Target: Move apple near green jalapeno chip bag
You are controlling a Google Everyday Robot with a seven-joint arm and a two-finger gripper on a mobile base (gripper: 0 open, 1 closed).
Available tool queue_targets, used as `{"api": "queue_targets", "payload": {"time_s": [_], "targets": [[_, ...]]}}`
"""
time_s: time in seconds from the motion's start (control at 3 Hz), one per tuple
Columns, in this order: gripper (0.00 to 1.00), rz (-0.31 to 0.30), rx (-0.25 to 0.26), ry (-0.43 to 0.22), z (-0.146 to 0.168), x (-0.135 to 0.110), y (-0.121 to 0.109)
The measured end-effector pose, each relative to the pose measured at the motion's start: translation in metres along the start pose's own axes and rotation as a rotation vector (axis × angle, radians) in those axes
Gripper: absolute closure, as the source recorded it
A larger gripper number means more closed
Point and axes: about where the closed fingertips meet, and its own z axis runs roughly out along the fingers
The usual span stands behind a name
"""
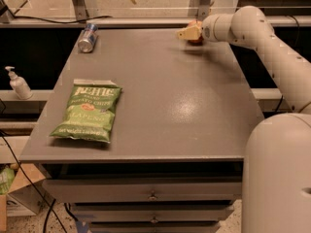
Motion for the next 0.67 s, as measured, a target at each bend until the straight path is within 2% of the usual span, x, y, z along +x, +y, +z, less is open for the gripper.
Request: {"api": "queue_targets", "payload": {"time_s": [0.67], "targets": [[0.63,0.014,-0.013,0.063,0.001,0.022,-0.010]]}}
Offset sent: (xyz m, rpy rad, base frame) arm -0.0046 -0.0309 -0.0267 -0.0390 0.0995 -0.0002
